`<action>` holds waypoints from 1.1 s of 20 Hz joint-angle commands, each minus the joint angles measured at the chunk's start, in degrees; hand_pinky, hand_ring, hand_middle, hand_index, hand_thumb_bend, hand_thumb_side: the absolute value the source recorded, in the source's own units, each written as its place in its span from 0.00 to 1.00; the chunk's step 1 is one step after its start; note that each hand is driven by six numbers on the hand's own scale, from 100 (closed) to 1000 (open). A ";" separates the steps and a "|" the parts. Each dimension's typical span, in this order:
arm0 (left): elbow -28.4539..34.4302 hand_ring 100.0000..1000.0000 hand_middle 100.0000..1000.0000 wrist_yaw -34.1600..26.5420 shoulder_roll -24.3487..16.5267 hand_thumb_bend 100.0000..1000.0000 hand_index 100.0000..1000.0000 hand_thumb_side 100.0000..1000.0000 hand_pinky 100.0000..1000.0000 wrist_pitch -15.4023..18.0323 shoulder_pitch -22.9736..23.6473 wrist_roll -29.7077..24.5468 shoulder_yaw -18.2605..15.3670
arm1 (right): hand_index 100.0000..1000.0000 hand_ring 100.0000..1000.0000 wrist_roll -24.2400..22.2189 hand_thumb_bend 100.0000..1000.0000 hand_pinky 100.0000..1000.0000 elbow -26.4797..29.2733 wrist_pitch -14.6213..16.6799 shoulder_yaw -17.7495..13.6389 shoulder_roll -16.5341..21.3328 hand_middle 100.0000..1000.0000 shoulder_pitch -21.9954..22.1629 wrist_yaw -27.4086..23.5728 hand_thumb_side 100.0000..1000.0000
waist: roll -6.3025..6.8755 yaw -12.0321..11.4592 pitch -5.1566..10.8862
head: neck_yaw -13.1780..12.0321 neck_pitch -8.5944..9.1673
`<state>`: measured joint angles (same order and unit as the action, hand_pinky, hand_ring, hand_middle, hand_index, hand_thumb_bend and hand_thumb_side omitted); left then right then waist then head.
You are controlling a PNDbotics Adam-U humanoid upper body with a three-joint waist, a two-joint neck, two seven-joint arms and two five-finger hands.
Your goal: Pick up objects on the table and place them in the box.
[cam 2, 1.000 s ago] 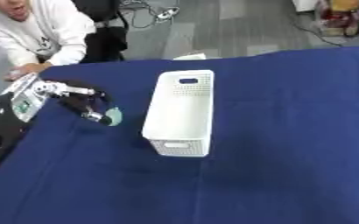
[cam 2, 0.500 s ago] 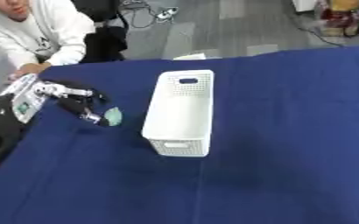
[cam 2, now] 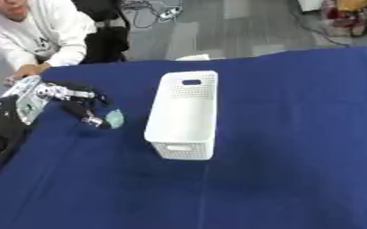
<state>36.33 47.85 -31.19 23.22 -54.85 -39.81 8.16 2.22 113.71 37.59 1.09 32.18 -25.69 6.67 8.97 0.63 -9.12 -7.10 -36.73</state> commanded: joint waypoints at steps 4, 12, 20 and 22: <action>-1.09 0.68 0.87 2.55 -0.66 1.00 0.99 0.67 0.57 3.97 -2.18 -2.24 -1.03 | 0.43 0.09 -0.27 0.00 0.00 0.88 0.03 -0.20 0.46 0.20 -1.08 -0.24 0.96 | -0.52 0.03 0.66 | -0.71 1.09; -1.19 0.70 0.87 8.22 -0.58 1.00 0.96 0.60 0.61 4.75 -2.56 -0.17 -1.02 | 0.43 0.09 -0.34 0.00 0.00 0.88 0.04 -0.21 0.44 0.20 -1.17 -0.32 0.96 | -0.52 0.09 0.65 | -0.89 1.14; -2.53 0.70 0.87 11.15 0.08 1.00 0.96 0.56 0.61 5.73 -2.79 1.24 -1.43 | 0.43 0.09 -0.44 0.00 0.00 0.88 0.04 -0.19 0.24 0.20 -1.38 -0.37 0.96 | -0.67 0.34 0.52 | -1.30 1.29; -2.76 0.70 0.87 11.75 0.18 1.00 0.96 0.55 0.61 5.70 -2.84 1.65 -1.56 | 0.43 0.09 -0.49 0.00 0.00 0.88 0.04 -0.15 0.19 0.20 -1.46 -0.40 0.96 | -0.67 0.42 0.49 | -1.43 1.27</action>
<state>33.26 59.06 -29.80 26.70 -56.26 -36.33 7.22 1.97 113.71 37.70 1.10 32.12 -26.16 6.58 8.75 1.04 -9.42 -7.69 -36.24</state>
